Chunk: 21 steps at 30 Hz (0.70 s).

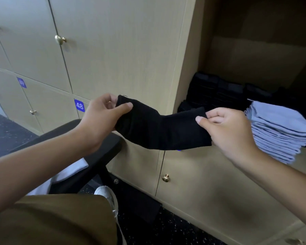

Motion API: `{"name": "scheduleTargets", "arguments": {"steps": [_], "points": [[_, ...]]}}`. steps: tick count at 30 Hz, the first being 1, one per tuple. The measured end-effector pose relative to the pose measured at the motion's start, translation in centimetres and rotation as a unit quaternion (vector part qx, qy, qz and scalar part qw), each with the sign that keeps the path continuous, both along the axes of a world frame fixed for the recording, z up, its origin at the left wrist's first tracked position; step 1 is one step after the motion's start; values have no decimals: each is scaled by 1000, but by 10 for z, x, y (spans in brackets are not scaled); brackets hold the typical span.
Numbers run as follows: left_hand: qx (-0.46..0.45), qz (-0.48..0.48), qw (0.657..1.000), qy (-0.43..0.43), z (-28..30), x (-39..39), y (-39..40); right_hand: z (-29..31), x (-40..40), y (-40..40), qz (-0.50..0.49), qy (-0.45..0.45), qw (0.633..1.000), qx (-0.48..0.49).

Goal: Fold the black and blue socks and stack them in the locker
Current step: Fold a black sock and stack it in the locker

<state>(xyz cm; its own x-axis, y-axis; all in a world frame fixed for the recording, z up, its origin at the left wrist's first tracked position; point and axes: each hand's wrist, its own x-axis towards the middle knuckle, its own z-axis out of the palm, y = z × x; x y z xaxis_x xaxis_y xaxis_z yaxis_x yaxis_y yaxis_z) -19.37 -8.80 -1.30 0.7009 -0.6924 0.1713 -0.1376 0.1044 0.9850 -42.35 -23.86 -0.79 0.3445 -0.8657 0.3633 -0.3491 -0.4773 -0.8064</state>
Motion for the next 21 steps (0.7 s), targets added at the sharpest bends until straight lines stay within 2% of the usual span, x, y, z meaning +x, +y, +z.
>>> {"name": "scheduleTargets", "arguments": {"steps": [9, 13, 21], "points": [[47, -68, 996, -23, 3, -50, -32, 11, 10, 13, 9, 9, 1000, -17], [53, -100, 994, -6, 9, -76, -45, 11, 12, 16, 13, 15, 999, -33], [50, -121, 991, 21, 17, -105, -65, 14, 4, 10, 18, -33, 999, 12]]}}
